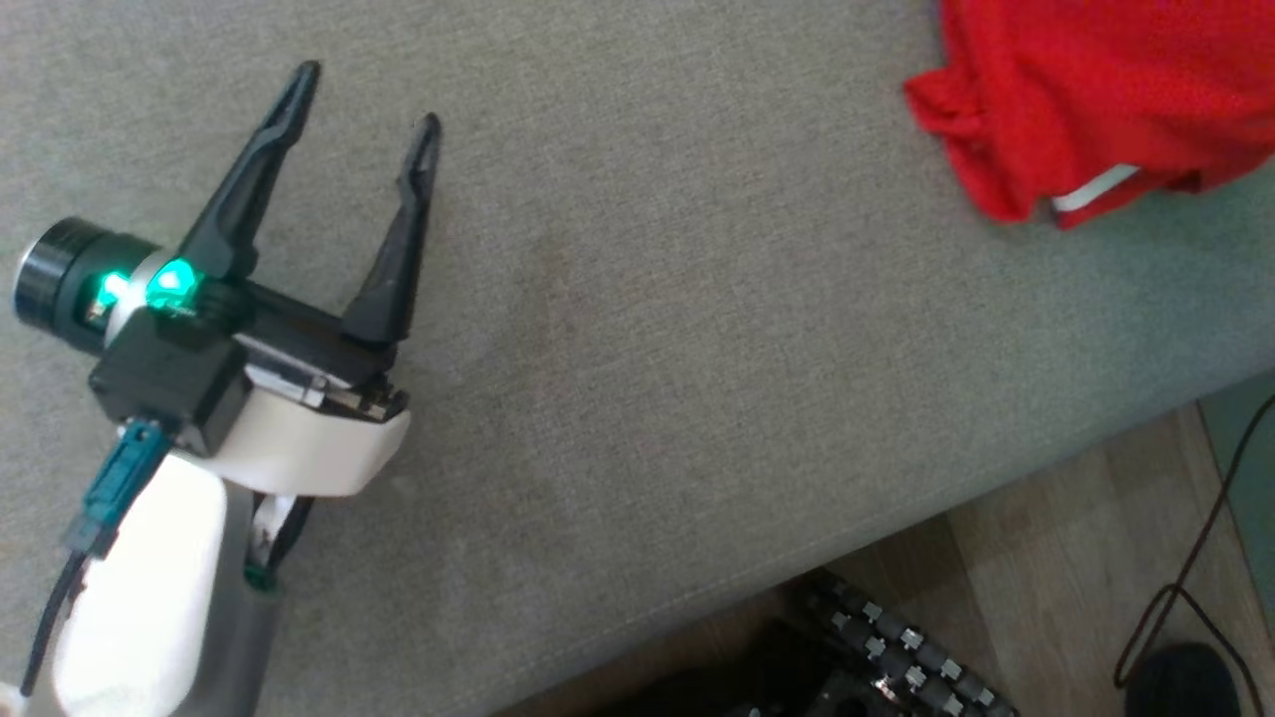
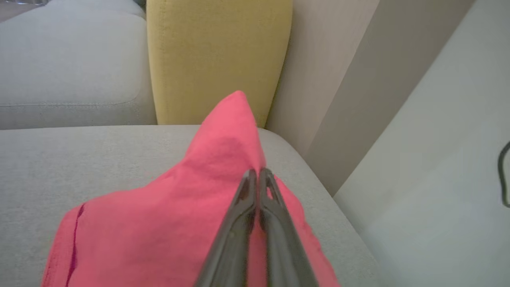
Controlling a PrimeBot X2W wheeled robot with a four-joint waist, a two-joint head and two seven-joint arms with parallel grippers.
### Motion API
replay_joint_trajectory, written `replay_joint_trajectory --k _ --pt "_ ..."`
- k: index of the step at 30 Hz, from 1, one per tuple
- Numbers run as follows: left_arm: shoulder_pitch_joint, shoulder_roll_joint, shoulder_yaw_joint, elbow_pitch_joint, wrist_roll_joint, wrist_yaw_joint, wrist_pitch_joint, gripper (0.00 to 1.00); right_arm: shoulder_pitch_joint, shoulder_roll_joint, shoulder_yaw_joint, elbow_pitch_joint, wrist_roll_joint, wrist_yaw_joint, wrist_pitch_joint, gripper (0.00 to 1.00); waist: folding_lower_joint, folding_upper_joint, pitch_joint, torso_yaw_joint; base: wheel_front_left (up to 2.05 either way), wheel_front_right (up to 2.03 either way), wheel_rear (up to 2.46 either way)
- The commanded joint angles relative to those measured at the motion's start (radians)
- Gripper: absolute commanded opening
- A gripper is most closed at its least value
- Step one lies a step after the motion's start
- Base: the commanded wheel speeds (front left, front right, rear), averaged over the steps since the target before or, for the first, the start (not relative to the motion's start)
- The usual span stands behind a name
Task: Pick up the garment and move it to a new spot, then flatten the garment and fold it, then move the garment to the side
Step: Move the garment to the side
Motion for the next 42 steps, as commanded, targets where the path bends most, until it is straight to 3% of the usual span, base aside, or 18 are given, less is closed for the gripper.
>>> replay_joint_trajectory --k 1,10,11,13,18,23,32,42 --pt "-0.026 0.017 0.024 -0.038 0.006 -0.004 0.006 1.0 -0.014 -0.014 -0.019 -0.041 -0.02 -0.001 0.004 0.0 0.0 0.0 0.008 0.003 0.0 0.0 0.0" --pt "-0.052 0.022 0.001 -0.022 -0.01 -0.008 -0.004 1.0 -0.077 0.076 -0.156 0.019 -0.228 -0.001 -0.029 0.02 0.0 0.0 0.046 0.032 0.0 0.0 0.0" --pt "-0.055 0.022 -0.002 -0.017 -0.013 -0.009 -0.006 1.0 -0.085 0.086 -0.165 0.029 -0.244 -0.001 -0.037 0.21 0.0 0.0 0.047 0.038 0.0 0.0 0.0" --pt "-0.059 0.02 -0.006 -0.008 -0.016 -0.008 -0.013 1.0 -0.091 0.11 -0.195 0.051 -0.282 -0.001 -0.039 1.0 0.0 0.0 0.046 0.05 0.0 0.0 0.0" --pt "-0.055 0.008 -0.009 0.027 -0.03 -0.002 -0.032 1.0 -0.087 0.173 -0.276 0.066 -0.366 -0.001 -0.05 1.0 0.0 0.0 0.019 0.079 0.0 0.0 0.0" --pt "-0.03 -0.008 -0.009 0.067 -0.043 0.012 -0.05 1.0 -0.019 0.206 -0.249 0.036 -0.339 -0.001 -0.133 1.0 0.0 0.0 -0.037 0.112 0.0 0.0 0.0" --pt "0.051 -0.052 0.007 0.137 -0.075 0.054 -0.066 1.0 0.223 0.259 -0.038 -0.076 -0.224 -0.001 -0.292 1.0 0.0 0.0 -0.18 0.197 0.0 0.0 0.0" --pt "0.129 -0.087 0.063 0.173 -0.106 0.098 -0.068 1.0 0.325 0.262 0.166 -0.047 -0.111 -0.001 -0.356 1.0 0.0 0.0 -0.291 0.302 0.0 0.0 0.0"
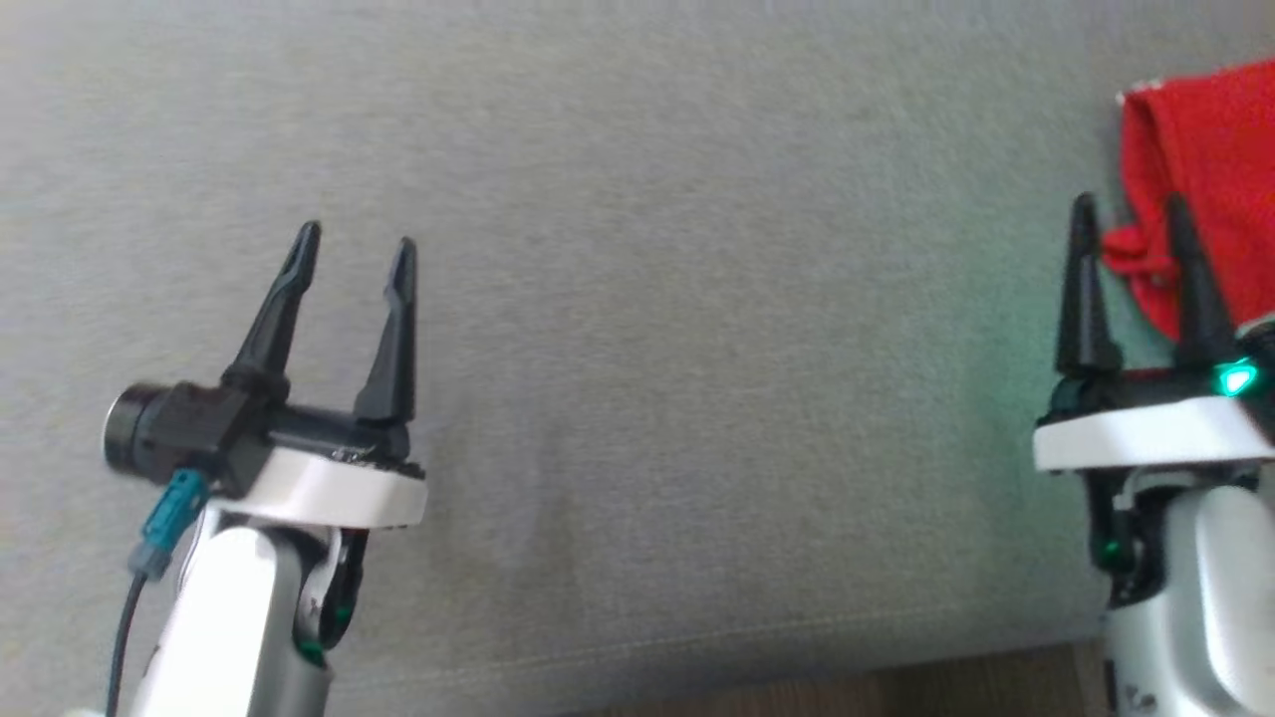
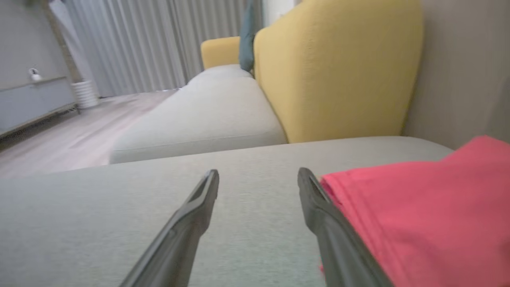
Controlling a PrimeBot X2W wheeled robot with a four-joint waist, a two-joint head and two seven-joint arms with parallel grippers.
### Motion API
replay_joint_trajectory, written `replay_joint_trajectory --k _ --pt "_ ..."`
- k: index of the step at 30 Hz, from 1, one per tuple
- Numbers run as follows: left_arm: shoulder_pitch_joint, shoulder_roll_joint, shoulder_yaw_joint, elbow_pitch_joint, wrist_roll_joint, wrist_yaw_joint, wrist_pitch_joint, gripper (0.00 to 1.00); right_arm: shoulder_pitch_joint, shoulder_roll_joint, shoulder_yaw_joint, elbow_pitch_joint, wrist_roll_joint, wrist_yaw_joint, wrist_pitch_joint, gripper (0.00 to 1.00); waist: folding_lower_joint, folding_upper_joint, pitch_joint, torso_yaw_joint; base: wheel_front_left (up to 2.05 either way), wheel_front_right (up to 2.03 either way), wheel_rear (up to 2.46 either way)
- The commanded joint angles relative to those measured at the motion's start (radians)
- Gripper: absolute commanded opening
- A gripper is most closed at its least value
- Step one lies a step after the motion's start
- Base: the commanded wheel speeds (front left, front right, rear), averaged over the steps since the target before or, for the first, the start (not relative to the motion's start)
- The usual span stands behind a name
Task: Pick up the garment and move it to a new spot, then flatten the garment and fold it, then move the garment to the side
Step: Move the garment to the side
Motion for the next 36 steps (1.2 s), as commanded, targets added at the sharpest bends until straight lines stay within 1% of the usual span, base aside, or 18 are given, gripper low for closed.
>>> replay_joint_trajectory --k 1,5,10,16,22,30,36 --pt "0.002 0.008 0.04 -0.025 -0.008 0.008 -0.005 1.0 0.013 -0.006 0.026 -0.025 0.008 -0.001 -0.011 1.0 0.0001 0.0 -0.05 0.05 0.0 0.0 0.0" --pt "0.033 0.006 0.066 -0.017 -0.009 0.018 -0.005 1.0 0.041 -0.006 0.053 -0.01 0.031 -0.001 -0.025 1.0 0.0001 0.0 -0.091 0.087 0.0 0.0 0.0" --pt "0.072 0.004 0.083 0.002 -0.013 0.017 -0.005 1.0 0.074 -0.006 0.065 0.003 0.041 -0.001 -0.026 1.0 0.0001 0.0 -0.142 0.105 0.0 0.0 0.0" --pt "0.116 -0.006 0.078 0.037 -0.017 0.011 -0.005 1.0 0.126 -0.006 0.062 0.009 0.049 -0.001 -0.014 1.0 0.0001 0.0 -0.212 0.113 0.0 0.0 0.0" --pt "0.16 -0.012 0.073 0.067 -0.023 0.013 -0.005 1.0 0.192 -0.006 0.052 -0.015 0.045 -0.001 0.009 1.0 0.0001 0.0 -0.279 0.114 0.0 0.0 0.0" --pt "0.211 -0.002 0.063 0.078 -0.019 0.025 0.005 1.0 0.257 -0.006 0.06 -0.052 0.042 -0.001 0.042 1.0 0.0001 0.0 -0.339 0.112 0.0 0.0 0.0" --pt "0.235 0.002 0.06 0.071 -0.018 0.04 0.014 1.0 0.279 -0.006 0.065 -0.064 0.049 -0.001 0.056 1.0 0.0001 0.0 -0.361 0.11 0.0 0.0 0.0"
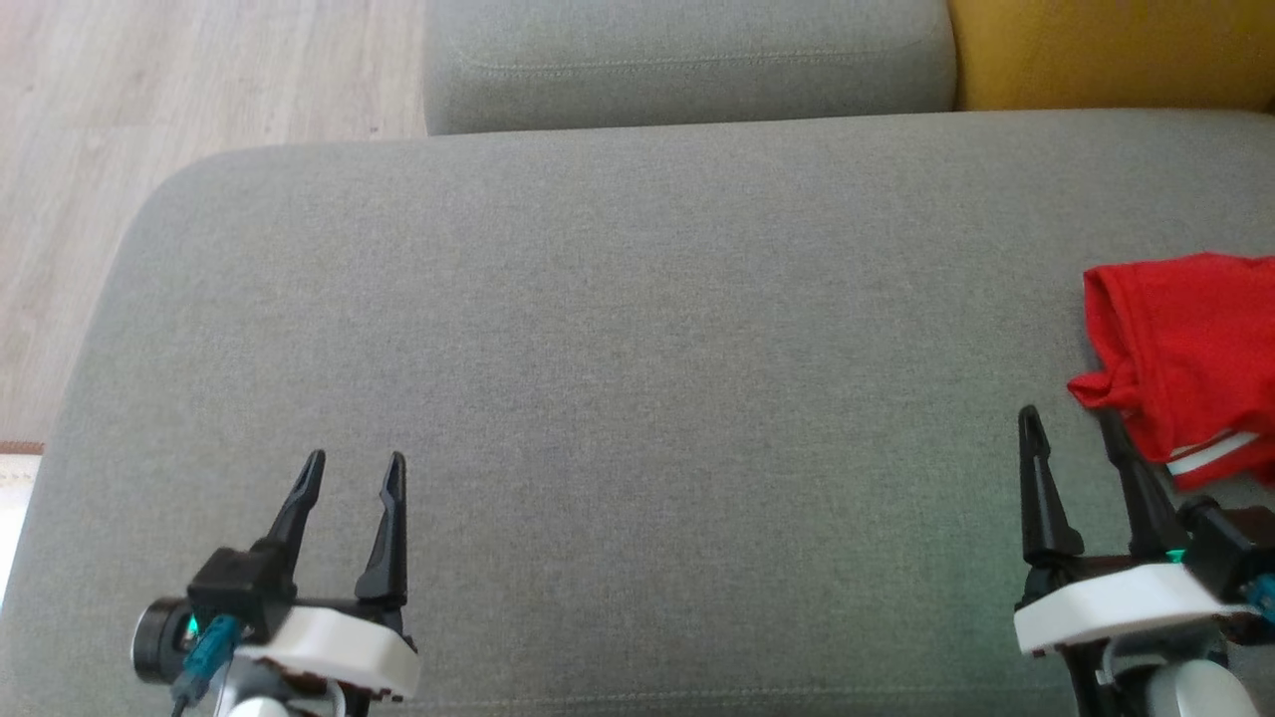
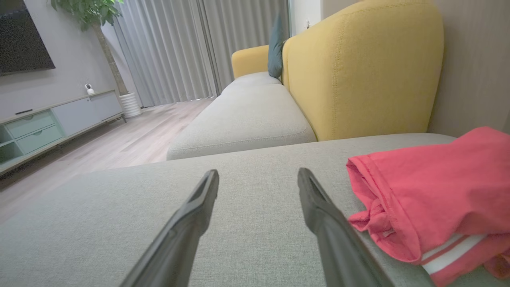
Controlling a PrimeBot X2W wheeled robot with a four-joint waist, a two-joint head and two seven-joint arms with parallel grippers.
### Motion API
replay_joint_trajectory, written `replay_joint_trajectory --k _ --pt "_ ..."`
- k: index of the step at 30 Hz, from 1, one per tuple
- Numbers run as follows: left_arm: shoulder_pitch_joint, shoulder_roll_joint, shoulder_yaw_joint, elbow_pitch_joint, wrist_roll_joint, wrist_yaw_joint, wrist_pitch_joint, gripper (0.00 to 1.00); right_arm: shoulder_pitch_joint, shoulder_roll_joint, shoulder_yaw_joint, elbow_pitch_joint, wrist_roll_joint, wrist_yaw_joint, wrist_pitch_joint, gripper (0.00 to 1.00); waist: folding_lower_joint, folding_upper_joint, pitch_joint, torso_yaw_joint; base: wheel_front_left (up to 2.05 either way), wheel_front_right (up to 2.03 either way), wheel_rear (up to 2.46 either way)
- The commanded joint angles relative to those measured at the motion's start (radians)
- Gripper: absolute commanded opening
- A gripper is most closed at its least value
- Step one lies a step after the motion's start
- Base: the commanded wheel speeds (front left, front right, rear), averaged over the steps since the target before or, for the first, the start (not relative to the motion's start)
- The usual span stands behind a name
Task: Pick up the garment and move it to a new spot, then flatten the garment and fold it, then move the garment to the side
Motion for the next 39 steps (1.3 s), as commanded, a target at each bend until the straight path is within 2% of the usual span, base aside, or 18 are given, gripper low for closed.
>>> replay_joint_trajectory --k 1,39 --pt "-0.031 0.017 0.028 -0.039 0.0 0.009 0.002 1.0 -0.02 -0.006 0.025 -0.041 0.009 -0.001 0.0 1.0 0.0001 -0.0001 -0.005 -0.001 0.0 0.0 0.0" --pt "-0.059 0.052 0.008 -0.065 0.006 0.047 0.007 1.0 -0.031 -0.006 0.032 -0.026 0.018 -0.001 0.002 1.0 0.0001 -0.0001 0.021 0.0 0.0 0.0 0.0"
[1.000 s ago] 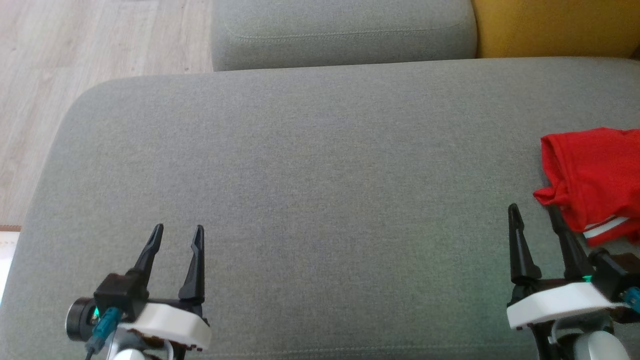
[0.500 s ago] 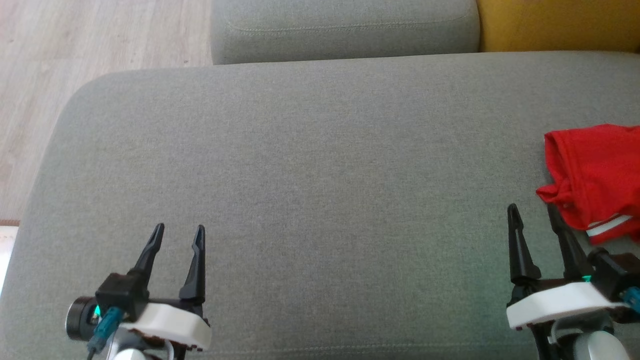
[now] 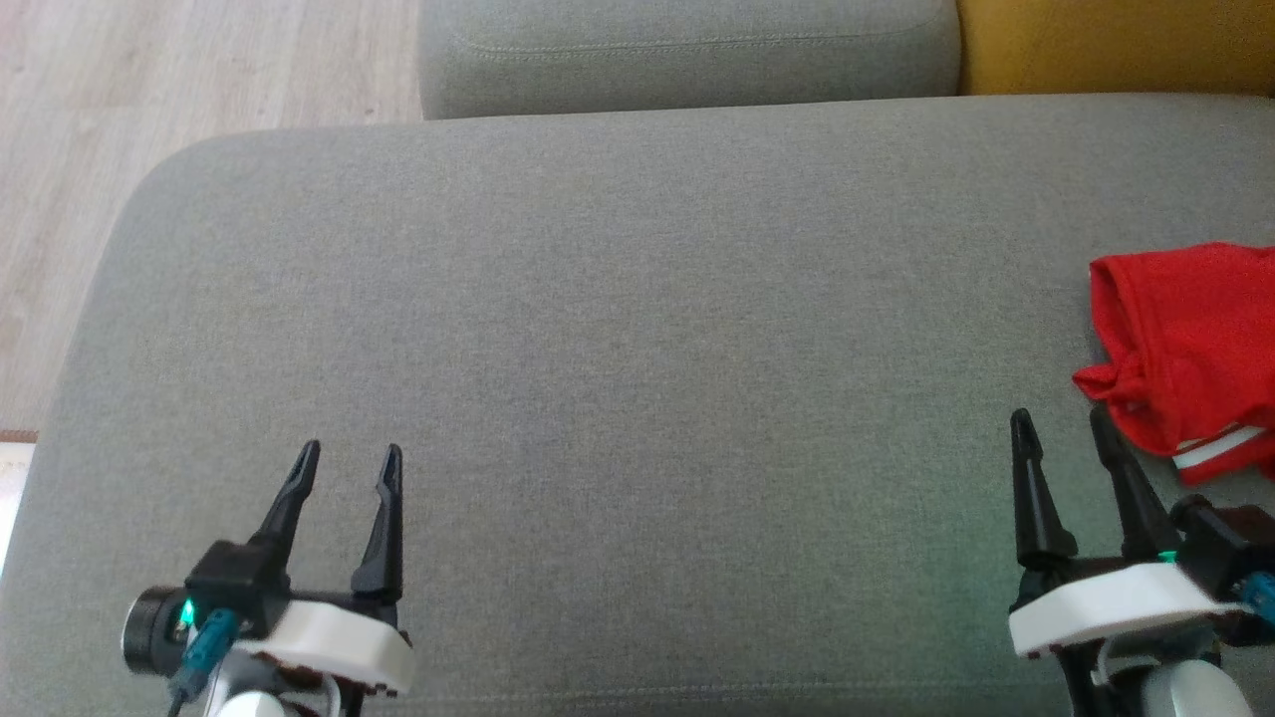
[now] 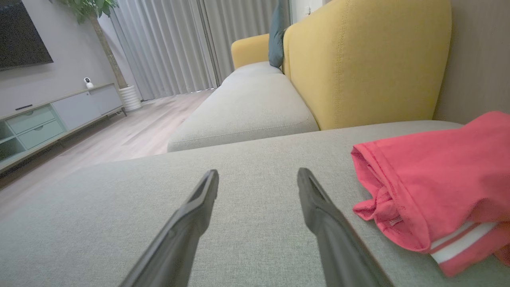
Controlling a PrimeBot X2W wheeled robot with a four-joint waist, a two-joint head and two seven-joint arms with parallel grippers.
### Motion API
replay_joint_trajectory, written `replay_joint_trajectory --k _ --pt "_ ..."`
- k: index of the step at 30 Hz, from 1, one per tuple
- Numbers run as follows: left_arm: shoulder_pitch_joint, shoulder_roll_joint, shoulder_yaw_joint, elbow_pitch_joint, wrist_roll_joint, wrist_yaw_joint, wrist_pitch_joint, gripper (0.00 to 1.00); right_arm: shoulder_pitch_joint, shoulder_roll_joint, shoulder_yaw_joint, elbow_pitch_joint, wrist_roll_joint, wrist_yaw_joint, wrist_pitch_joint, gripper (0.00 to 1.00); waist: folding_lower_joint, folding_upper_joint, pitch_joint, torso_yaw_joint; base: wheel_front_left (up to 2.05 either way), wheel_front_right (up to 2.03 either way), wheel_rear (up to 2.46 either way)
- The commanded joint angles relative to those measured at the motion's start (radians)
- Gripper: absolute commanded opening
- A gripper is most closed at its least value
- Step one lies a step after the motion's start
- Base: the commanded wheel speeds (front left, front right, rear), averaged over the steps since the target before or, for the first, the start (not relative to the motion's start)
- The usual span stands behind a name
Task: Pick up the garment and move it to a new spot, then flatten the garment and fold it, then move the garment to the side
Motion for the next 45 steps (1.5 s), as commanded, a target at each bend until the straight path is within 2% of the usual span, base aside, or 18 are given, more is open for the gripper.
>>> replay_joint_trajectory --k 1,2,5,45 --pt "-0.059 0.017 0.032 -0.04 0.006 0.006 -0.006 1.0 -0.03 -0.006 0.024 -0.029 0.009 -0.001 -0.01 1.0 0.0001 0.0 0.0 0.001 0.0 0.0 0.0" --pt "0.0 0.0 -0.002 0.001 -0.001 0.0 0.0 0.0 0.0 0.0 0.001 0.007 0.006 0.0 0.0 0.0 0.0001 0.0 0.0 0.001 0.0 0.0 0.0" --pt "0.012 -0.009 -0.004 0.037 -0.009 -0.002 0.001 0.0 0.005 0.001 0.003 0.045 0.014 0.0 0.0 0.0 0.0001 0.0 0.0 0.001 0.0 0.0 0.0" --pt "-0.044 -0.033 0.085 0.076 -0.466 -0.061 0.098 0.0 -0.054 -0.019 0.0 0.096 0.472 0.0 0.037 0.0 0.0001 0.0 -0.01 -0.002 0.0 0.0 0.0"
